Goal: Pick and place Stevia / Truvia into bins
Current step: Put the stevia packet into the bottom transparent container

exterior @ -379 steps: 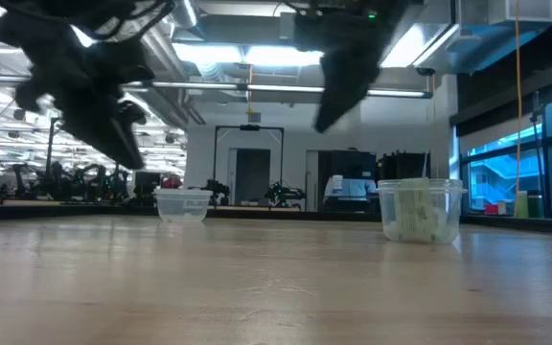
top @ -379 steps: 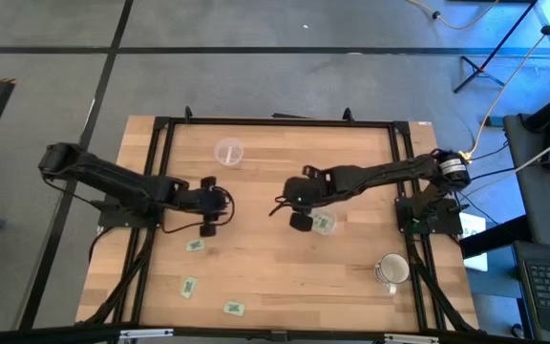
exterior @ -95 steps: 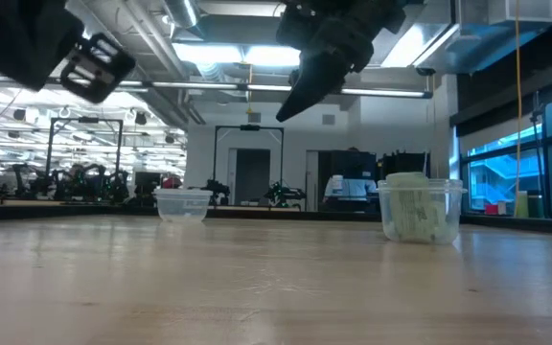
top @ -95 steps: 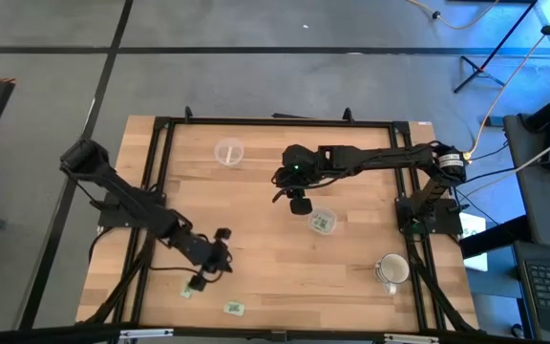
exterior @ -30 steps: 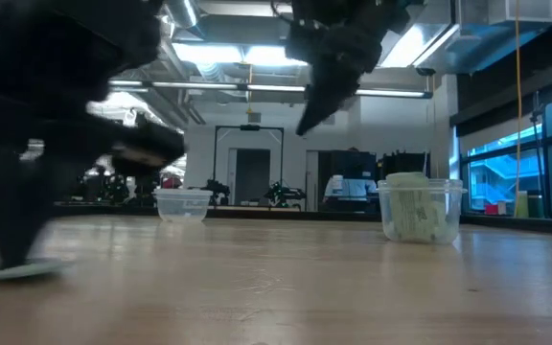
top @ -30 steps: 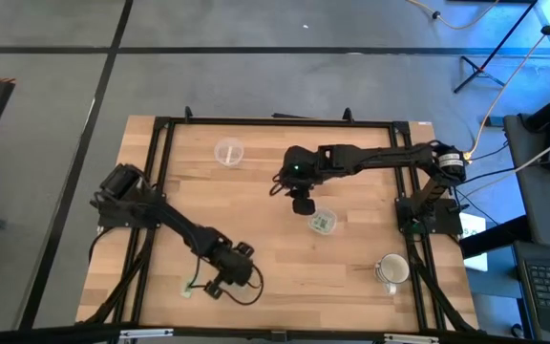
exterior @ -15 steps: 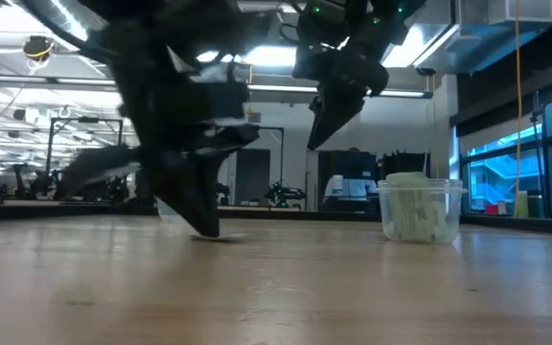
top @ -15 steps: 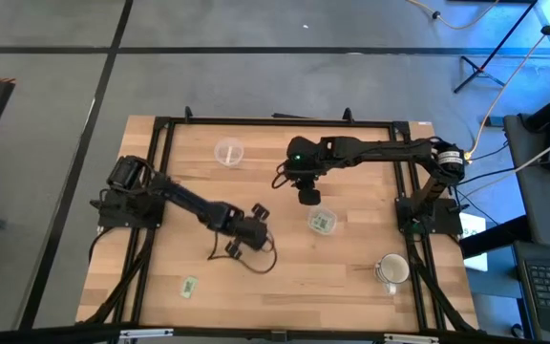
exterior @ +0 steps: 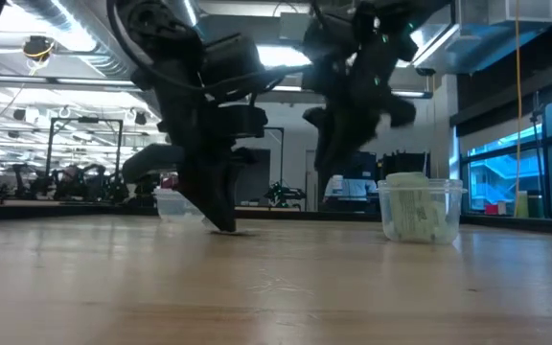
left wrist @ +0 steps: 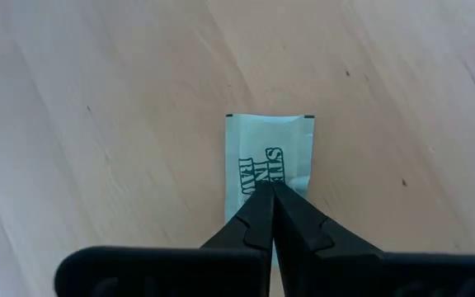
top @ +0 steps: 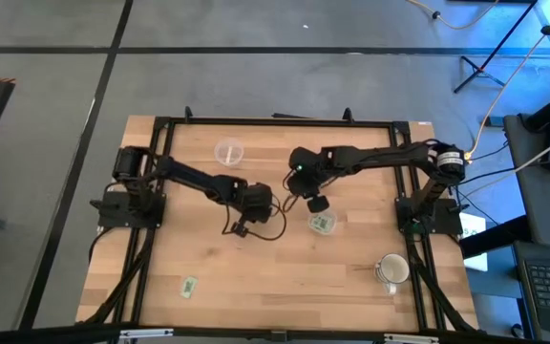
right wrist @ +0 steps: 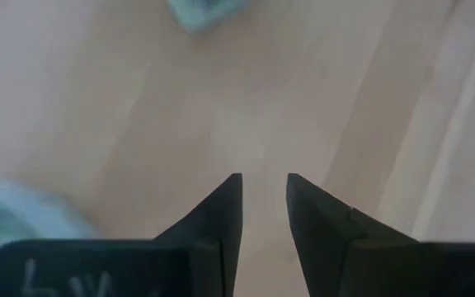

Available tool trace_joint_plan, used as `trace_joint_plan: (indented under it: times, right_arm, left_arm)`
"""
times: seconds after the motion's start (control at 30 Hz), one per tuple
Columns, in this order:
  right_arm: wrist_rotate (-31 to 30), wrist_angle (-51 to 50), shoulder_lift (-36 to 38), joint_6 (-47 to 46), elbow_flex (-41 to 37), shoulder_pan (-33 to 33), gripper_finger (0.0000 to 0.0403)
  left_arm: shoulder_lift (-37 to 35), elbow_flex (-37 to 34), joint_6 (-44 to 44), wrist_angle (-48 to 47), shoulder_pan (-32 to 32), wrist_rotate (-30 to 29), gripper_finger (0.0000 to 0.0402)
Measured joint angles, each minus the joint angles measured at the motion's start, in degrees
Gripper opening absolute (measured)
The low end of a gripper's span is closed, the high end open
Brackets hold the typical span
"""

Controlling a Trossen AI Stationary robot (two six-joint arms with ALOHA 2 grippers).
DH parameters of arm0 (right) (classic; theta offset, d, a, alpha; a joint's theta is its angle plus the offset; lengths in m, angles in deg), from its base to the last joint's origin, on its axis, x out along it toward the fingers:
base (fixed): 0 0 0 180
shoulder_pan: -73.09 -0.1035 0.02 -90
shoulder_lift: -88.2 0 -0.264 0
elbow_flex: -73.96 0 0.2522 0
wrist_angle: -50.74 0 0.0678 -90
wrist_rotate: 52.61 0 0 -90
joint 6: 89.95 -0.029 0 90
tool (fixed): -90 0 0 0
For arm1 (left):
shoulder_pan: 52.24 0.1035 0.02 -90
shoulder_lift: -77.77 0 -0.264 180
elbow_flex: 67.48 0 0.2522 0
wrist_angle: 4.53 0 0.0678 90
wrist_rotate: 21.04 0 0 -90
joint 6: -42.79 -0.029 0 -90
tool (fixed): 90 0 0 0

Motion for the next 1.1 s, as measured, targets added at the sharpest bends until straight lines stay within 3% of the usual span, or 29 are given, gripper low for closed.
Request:
trace_joint_plan:
  times: [0.3, 0.57, 0.7, 1.1]
  right_arm:
    - [-2.3, 19.0, 0.0, 7.1, -9.4, -3.6, 0.0073]
    - [-2.3, 27.3, 0.0, 9.0, -11.5, -8.5, 0.0068]
    - [-2.4, 28.2, 0.0, 8.6, -11.6, -10.0, 0.0068]
    - [-2.5, 33.7, 0.0, -1.6, -11.6, -10.3, 0.0068]
  left_arm:
    - [0.0, -0.1, -0.6, 0.5, 2.6, 5.6, 0.0001]
    - [0.3, -0.4, 0.0, 3.2, 3.9, 7.8, 0.0002]
    - [0.5, -0.9, -0.1, 4.8, 5.1, 12.0, 0.0002]
    - [0.3, -12.5, 8.4, 27.1, 10.5, 22.4, 0.0001]
